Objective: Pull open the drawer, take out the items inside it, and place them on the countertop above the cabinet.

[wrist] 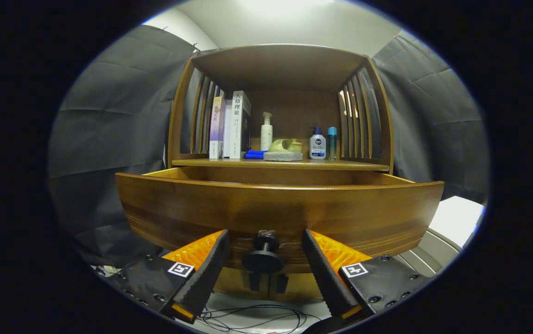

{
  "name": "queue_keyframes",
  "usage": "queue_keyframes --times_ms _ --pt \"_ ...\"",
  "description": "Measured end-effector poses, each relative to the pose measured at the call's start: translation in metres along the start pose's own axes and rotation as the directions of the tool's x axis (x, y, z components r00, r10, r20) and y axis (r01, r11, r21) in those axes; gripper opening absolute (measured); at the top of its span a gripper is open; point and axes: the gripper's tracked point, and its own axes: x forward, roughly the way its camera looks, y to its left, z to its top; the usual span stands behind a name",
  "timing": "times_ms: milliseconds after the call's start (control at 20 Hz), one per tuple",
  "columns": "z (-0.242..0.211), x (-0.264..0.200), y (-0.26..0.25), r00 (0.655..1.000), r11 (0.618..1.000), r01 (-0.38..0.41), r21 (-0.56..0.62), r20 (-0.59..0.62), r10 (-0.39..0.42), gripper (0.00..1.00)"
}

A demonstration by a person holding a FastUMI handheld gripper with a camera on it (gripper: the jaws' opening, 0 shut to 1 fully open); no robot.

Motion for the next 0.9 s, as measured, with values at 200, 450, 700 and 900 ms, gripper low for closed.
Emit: queue_keyframes --times_ms 200,450,700,900 --pt "-0.001 0.002 0.000 1.000 1.000 0.018 -0.010 0.006 -0.018 0.98" --pt "0.000 0.003 0.000 0.999 0.999 0.041 -0.025 0.013 -0.041 0.98" --pt "0.003 0.011 -0.003 0.998 0.999 0.053 -0.014 0.018 -0.052 0.99" --pt "0.006 0.022 -0.003 0.998 0.998 0.062 0.001 0.023 -0.062 1.00"
